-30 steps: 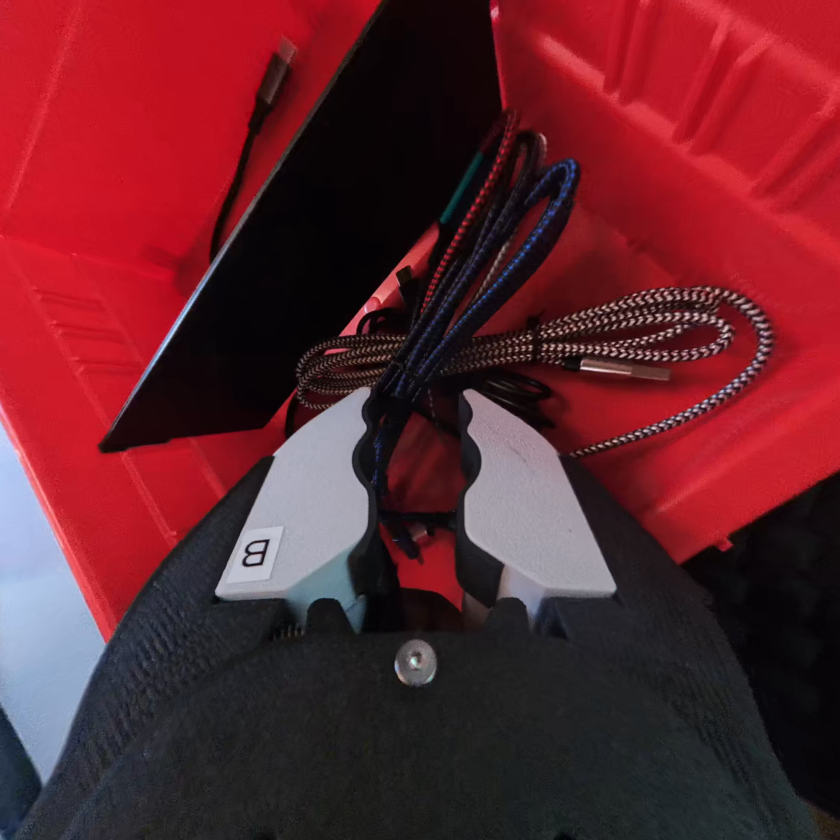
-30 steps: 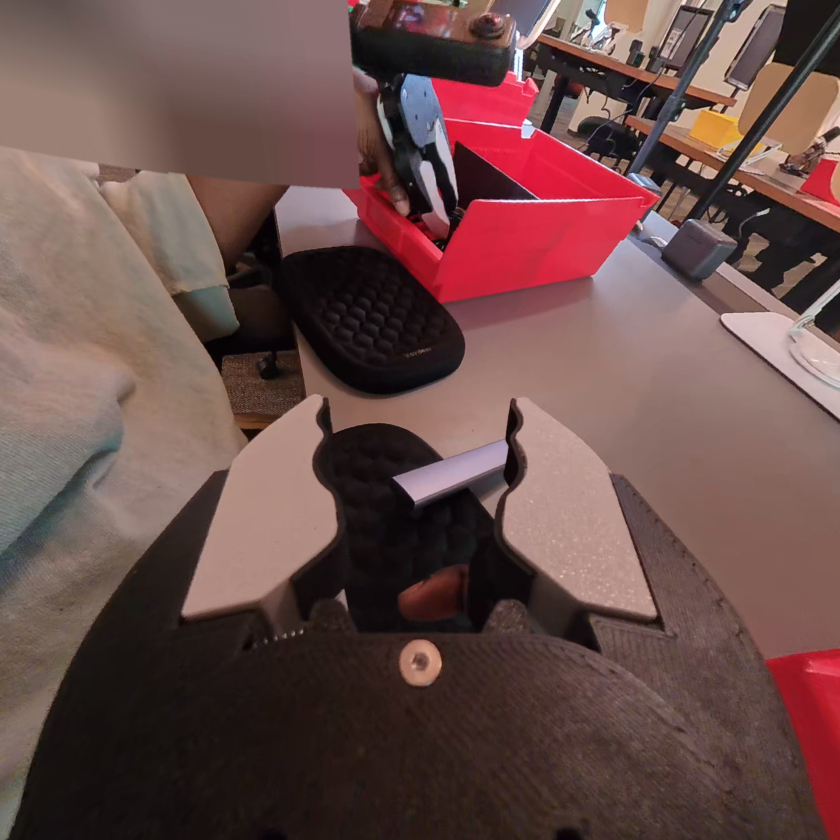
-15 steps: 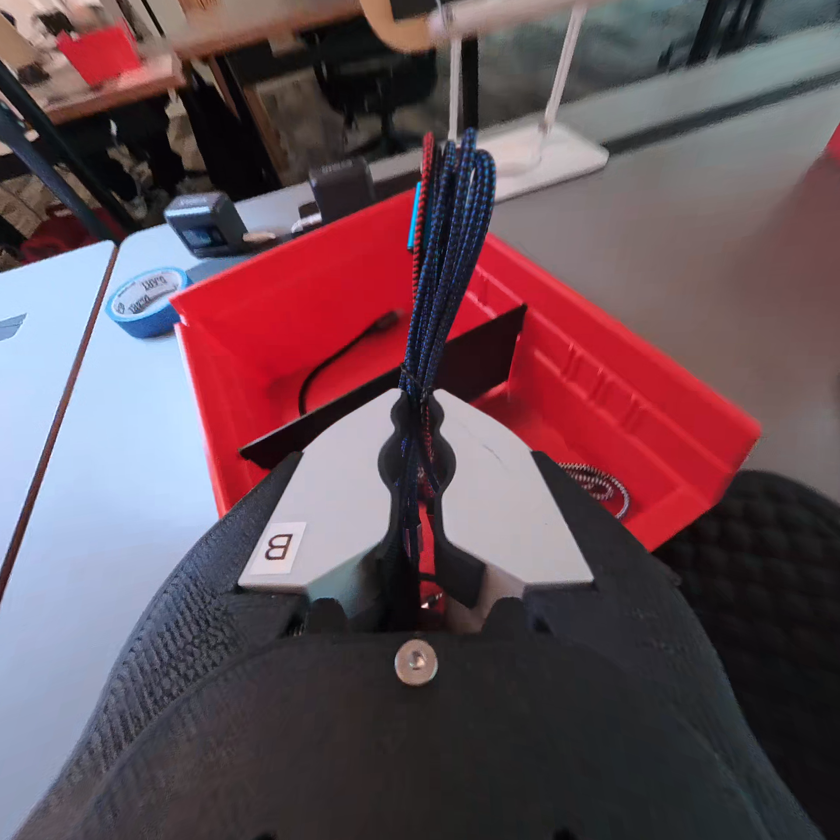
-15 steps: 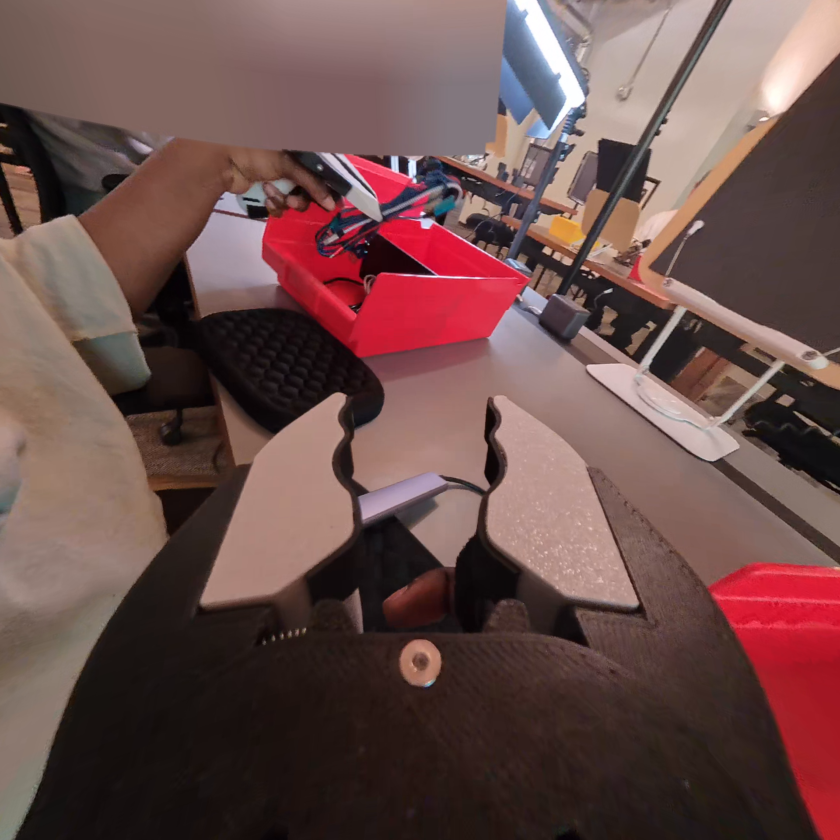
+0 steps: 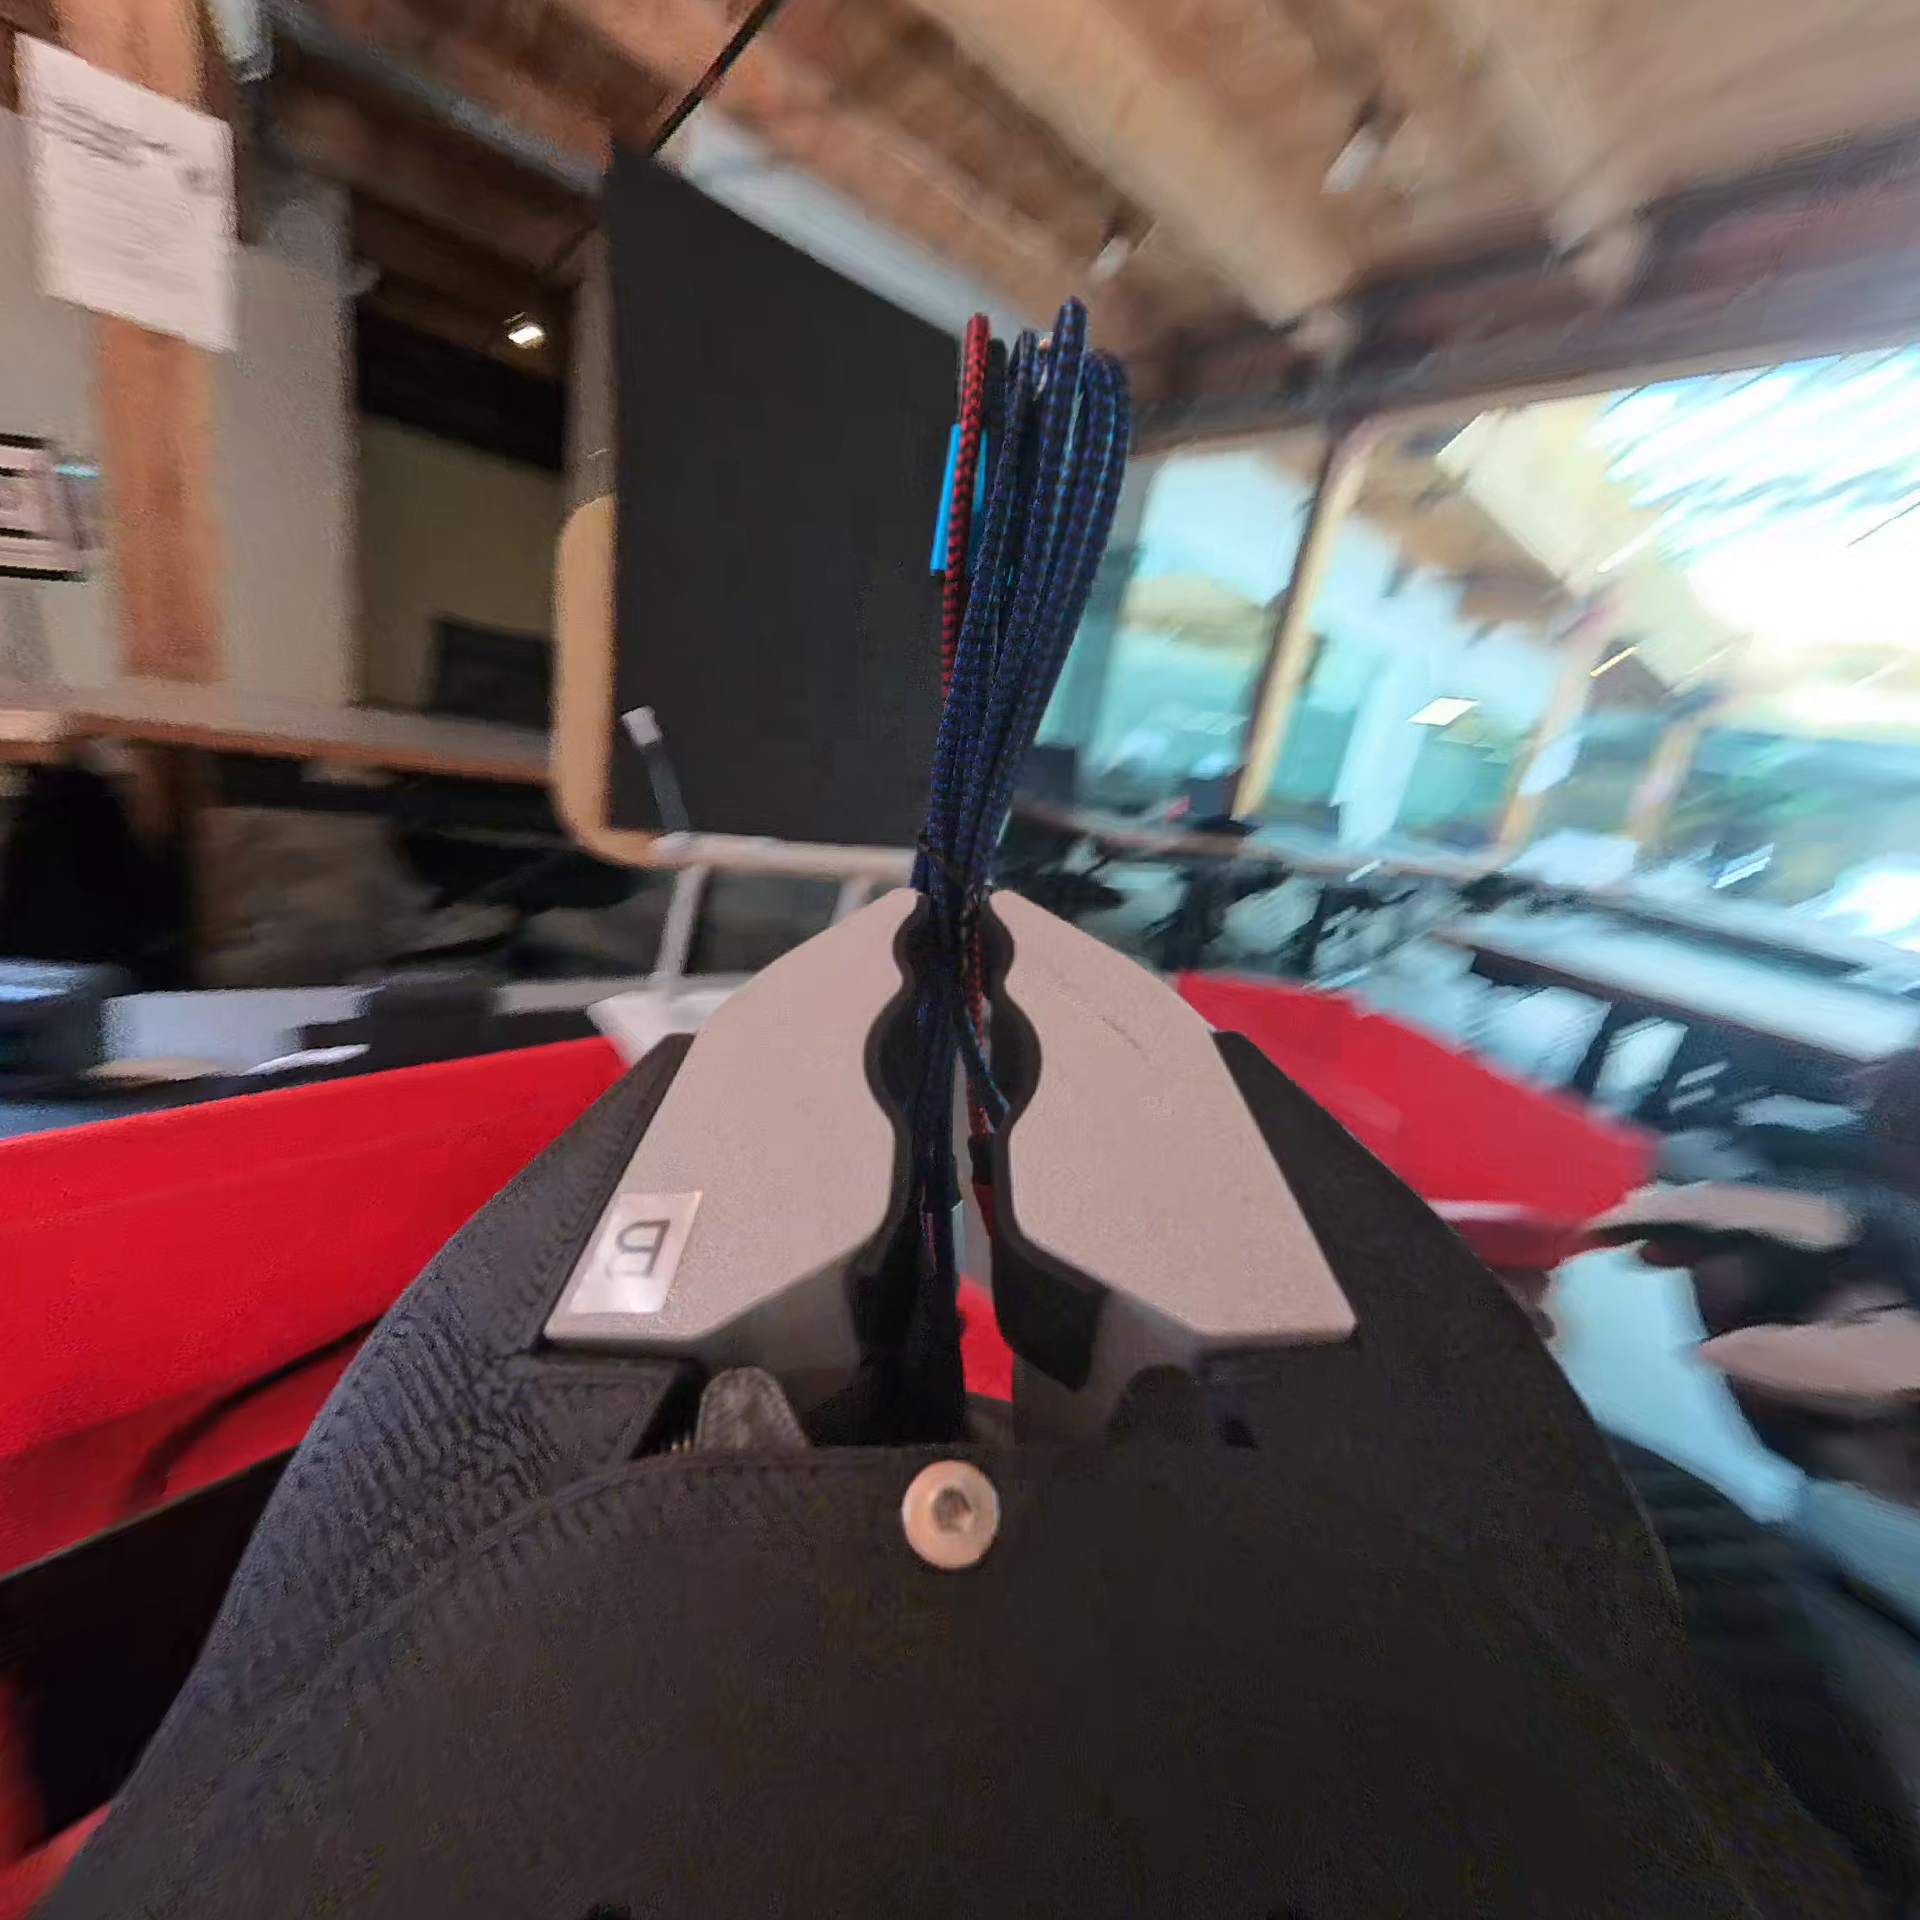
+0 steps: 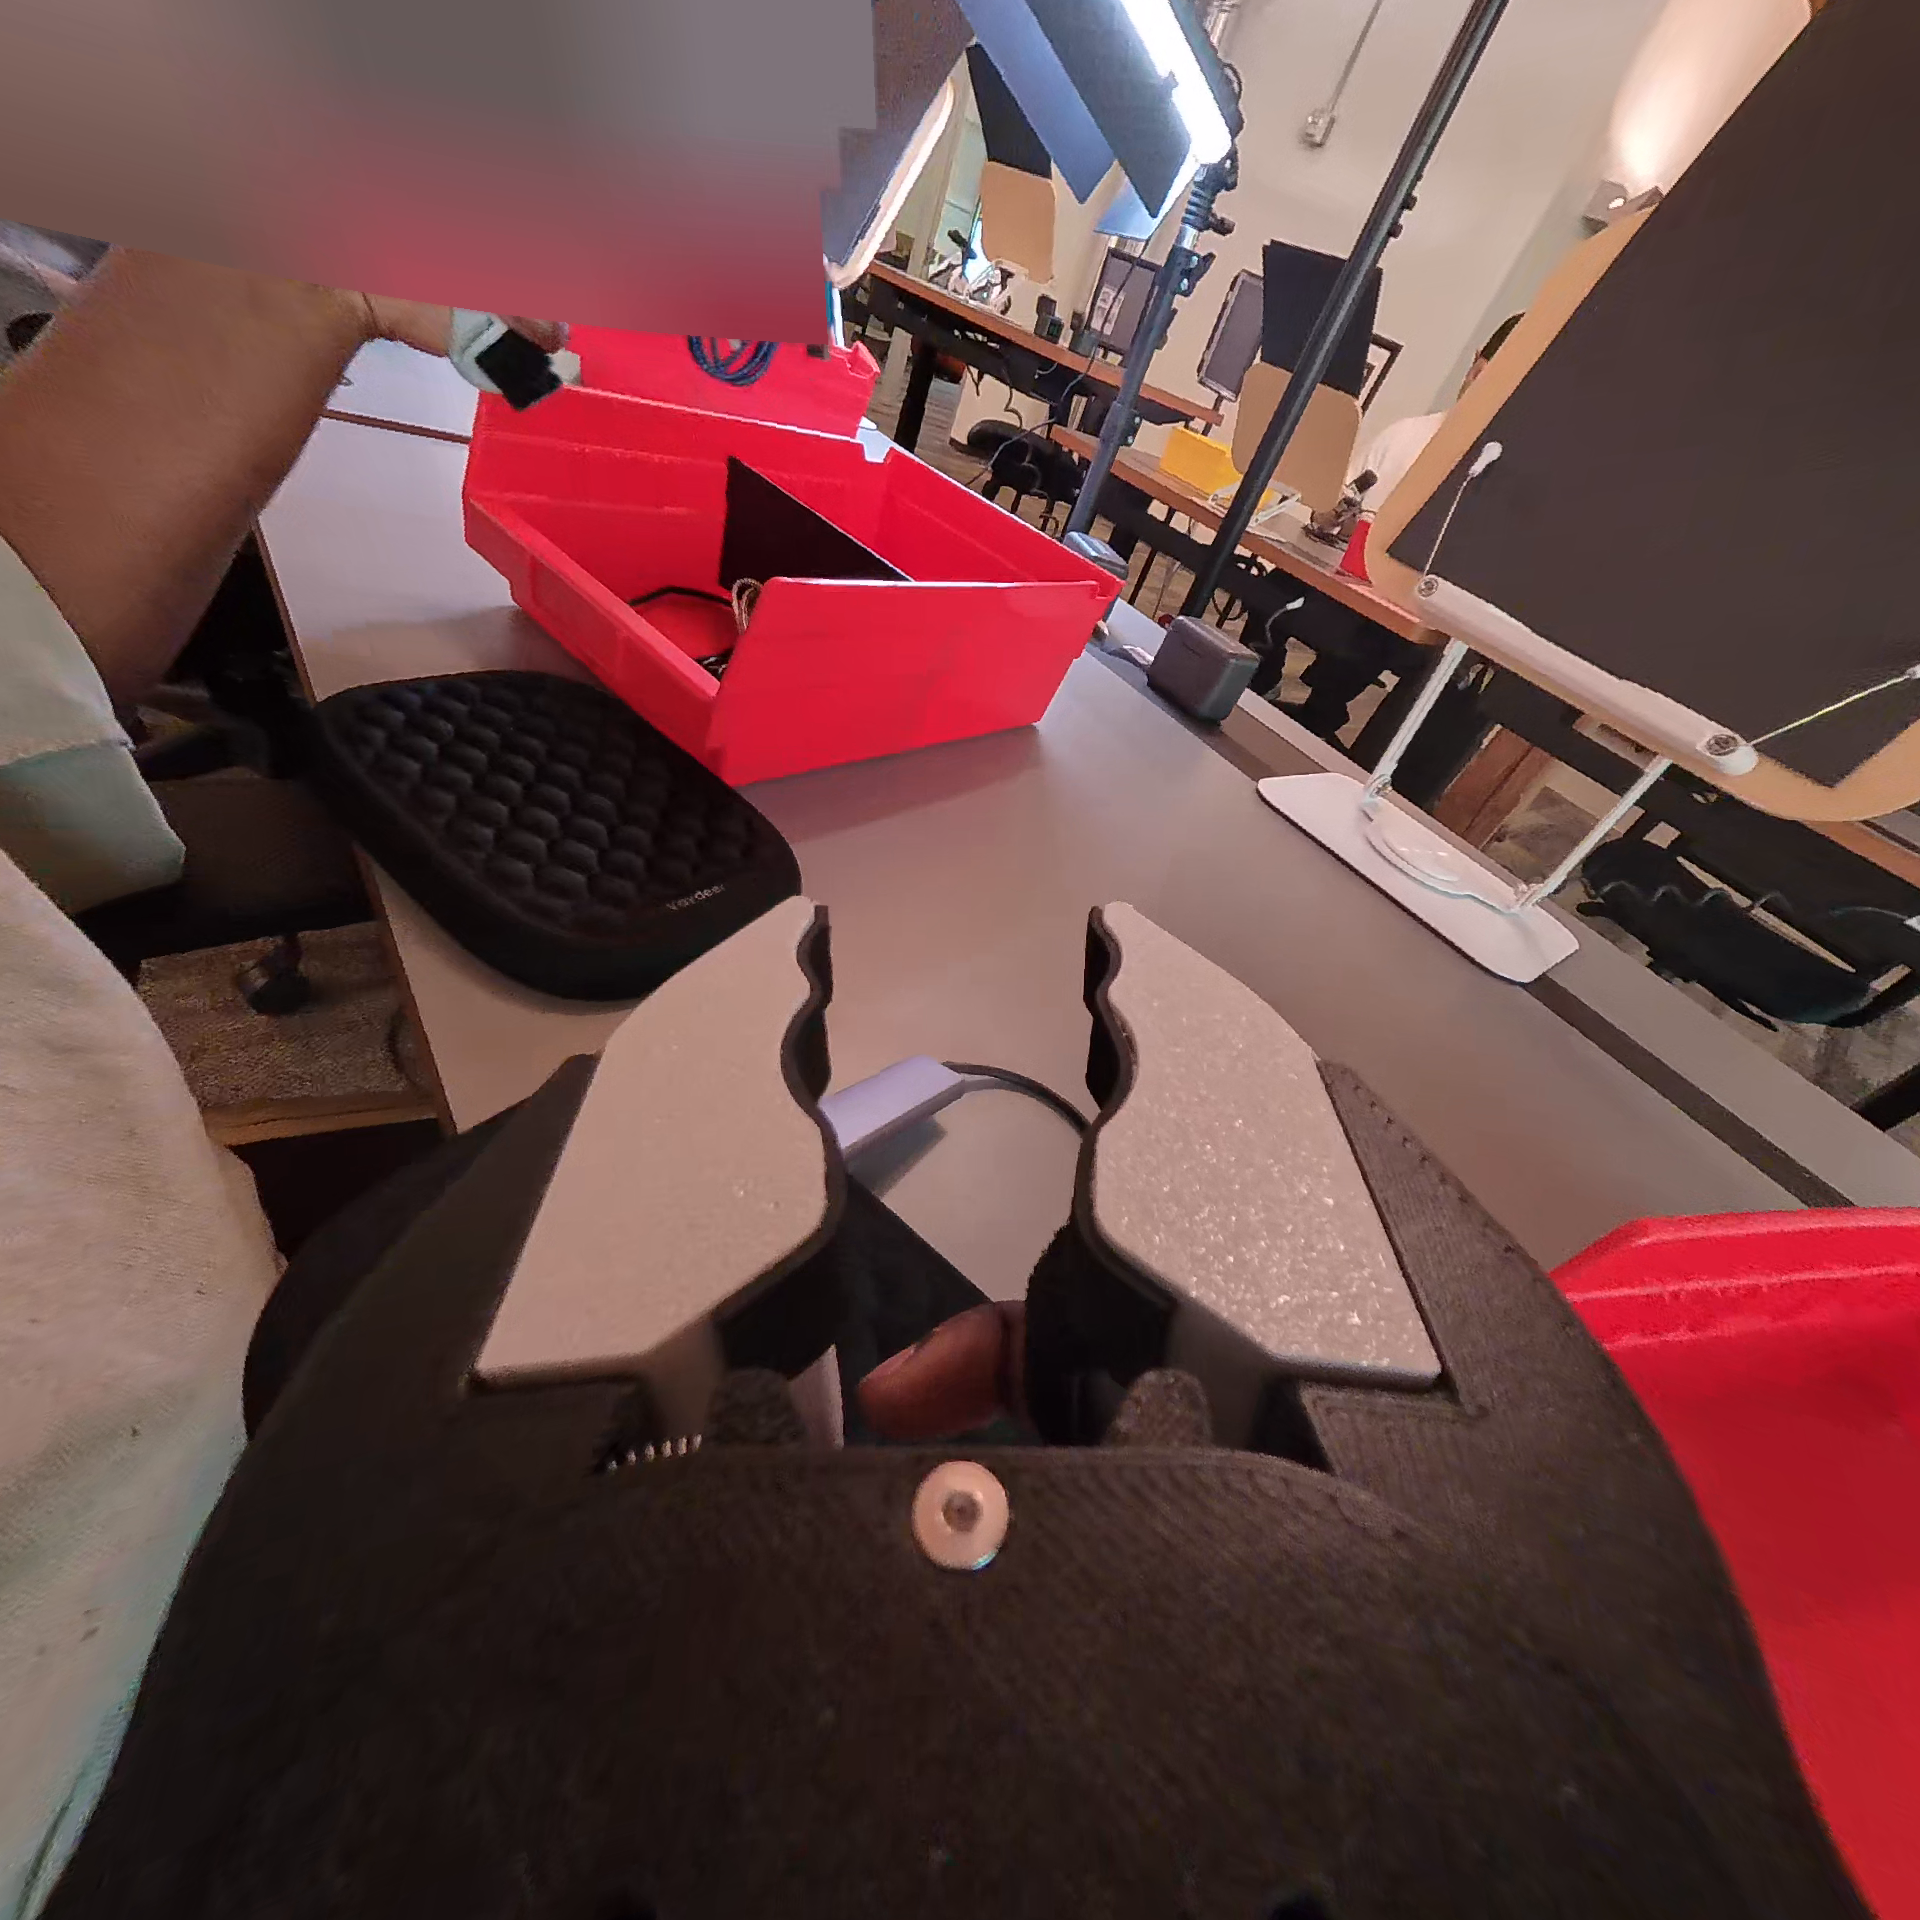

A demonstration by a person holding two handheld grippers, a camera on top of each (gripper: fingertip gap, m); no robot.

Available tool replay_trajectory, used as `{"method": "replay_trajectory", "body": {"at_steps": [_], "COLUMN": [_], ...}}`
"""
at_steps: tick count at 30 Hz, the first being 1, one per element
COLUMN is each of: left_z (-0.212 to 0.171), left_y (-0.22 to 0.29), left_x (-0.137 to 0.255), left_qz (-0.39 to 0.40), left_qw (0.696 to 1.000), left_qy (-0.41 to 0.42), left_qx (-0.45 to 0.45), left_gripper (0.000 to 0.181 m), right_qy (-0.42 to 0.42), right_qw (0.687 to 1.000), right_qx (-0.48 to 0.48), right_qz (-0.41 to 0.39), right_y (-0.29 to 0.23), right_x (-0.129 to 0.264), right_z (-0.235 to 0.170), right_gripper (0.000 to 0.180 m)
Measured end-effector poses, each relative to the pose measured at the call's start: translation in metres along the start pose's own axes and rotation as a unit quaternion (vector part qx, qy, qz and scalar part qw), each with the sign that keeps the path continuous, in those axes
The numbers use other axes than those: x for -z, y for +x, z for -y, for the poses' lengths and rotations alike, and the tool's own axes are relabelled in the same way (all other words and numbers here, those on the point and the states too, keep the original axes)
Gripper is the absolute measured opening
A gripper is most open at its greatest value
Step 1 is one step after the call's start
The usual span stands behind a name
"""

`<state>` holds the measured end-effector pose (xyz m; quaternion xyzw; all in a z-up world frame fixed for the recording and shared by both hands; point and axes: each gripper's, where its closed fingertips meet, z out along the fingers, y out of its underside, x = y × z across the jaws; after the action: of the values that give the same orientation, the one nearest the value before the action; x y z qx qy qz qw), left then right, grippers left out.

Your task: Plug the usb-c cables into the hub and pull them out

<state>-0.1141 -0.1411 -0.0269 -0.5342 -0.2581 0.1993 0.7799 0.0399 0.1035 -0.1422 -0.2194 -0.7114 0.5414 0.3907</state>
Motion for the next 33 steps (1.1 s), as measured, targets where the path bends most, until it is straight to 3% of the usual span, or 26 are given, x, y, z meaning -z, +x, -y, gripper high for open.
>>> {"method": "replay_trajectory", "body": {"at_steps": [6, 11, 13, 17, 21, 26, 30, 33], "left_z": [0.020, 0.034, 0.031, 0.014, -0.005, -0.026, -0.033, -0.036], "left_y": [0.037, 0.071, 0.080, 0.088, 0.107, 0.140, 0.163, 0.168], "left_x": [-0.012, -0.017, -0.024, -0.044, -0.059, -0.070, -0.071, -0.072], "left_qz": [-0.134, -0.257, -0.267, -0.214, -0.185, -0.179, -0.210, -0.217], "left_qw": [0.973, 0.907, 0.896, 0.921, 0.943, 0.966, 0.959, 0.957], "left_qy": [0.097, 0.157, 0.156, 0.131, 0.073, -0.008, -0.032, -0.042], "left_qx": [0.159, 0.295, 0.318, 0.298, 0.268, 0.189, 0.187, 0.187], "left_gripper": [0.008, 0.008, 0.008, 0.010, 0.008, 0.008, 0.008, 0.008], "right_qy": [0.072, 0.153, 0.181, 0.221, 0.179, 0.108, 0.103, 0.091], "right_qw": [0.996, 0.983, 0.978, 0.973, 0.974, 0.923, 0.907, 0.902], "right_qx": [-0.035, -0.069, -0.079, -0.046, 0.131, 0.351, 0.384, 0.397], "right_qz": [0.036, 0.073, 0.074, 0.042, -0.055, -0.116, -0.135, -0.146], "right_y": [-0.022, -0.049, -0.056, -0.064, -0.058, -0.052, -0.047, -0.042], "right_x": [-0.017, -0.038, -0.043, -0.048, -0.057, -0.065, -0.074, -0.079], "right_z": [0.026, 0.063, 0.076, 0.100, 0.112, 0.126, 0.133, 0.132], "right_gripper": [0.036, 0.030, 0.030, 0.029, 0.022, 0.023, 0.025, 0.017]}}
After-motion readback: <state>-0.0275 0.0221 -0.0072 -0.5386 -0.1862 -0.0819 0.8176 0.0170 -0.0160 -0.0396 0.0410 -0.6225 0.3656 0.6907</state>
